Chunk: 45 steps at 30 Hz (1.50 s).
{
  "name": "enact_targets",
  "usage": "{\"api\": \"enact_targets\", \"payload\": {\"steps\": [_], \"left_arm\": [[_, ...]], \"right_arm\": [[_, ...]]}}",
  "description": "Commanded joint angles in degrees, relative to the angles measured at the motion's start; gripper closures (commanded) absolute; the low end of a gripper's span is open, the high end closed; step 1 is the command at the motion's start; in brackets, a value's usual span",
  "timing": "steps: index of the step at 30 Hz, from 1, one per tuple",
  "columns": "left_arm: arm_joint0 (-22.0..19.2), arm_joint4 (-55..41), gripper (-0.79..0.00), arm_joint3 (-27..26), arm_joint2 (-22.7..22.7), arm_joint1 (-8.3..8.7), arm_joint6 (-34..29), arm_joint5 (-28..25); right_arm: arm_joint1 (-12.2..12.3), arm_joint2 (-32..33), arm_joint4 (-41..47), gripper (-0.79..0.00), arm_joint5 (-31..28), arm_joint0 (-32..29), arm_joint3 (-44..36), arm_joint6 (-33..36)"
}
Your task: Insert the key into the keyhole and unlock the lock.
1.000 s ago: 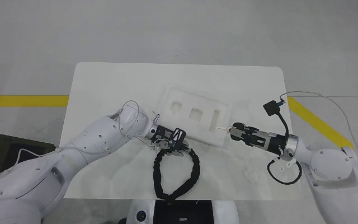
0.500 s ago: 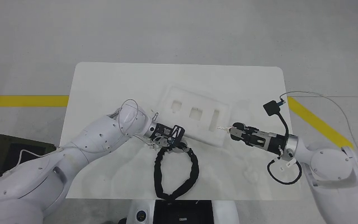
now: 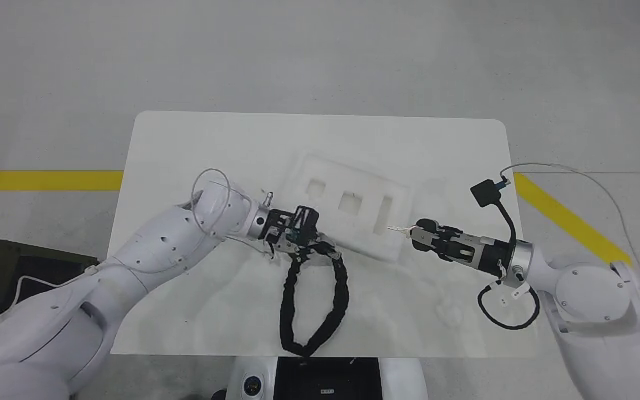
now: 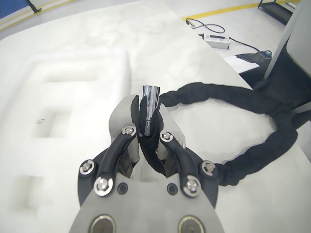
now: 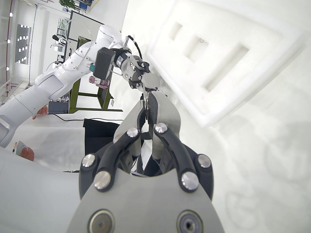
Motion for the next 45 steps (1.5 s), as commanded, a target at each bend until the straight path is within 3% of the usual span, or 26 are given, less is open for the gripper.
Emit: {"api": "enact_targets", "payload": {"steps": [1,7,15,19,26,45], "left_arm": [[0.98,-1.82,0.000,-0.93,-1.85,0.96,0.62,0.53],[5.26,-8.32,0.000,-3.81,-7.20,3.39,0.91,2.54],[11.21,-16.41,0.000,-8.45,-12.65,4.86,-5.50,8.62],[12.93,-17.75,0.000,-10.65,-14.20,5.00,-10.46,11.31],[14.75,-15.81,0.000,-13.79,-15.70,4.79,-15.63,15.83],[16.90,-9.48,0.000,-14.91,-16.89,3.61,-14.82,16.13]], "right_arm": [[0.00,0.00,0.00,0.000,0.00,0.00,0.00,0.00],[0.00,0.00,0.00,0.000,0.00,0.00,0.00,0.00],[0.00,0.00,0.00,0.000,0.00,0.00,0.00,0.00],[0.03,-0.22,-0.22,0.000,1.76,-0.62,-1.26,-0.85],[0.00,-4.21,2.73,0.000,10.10,0.98,-5.37,1.98],[-0.37,-14.11,-1.31,0.000,18.75,10.60,-1.92,1.19]]}}
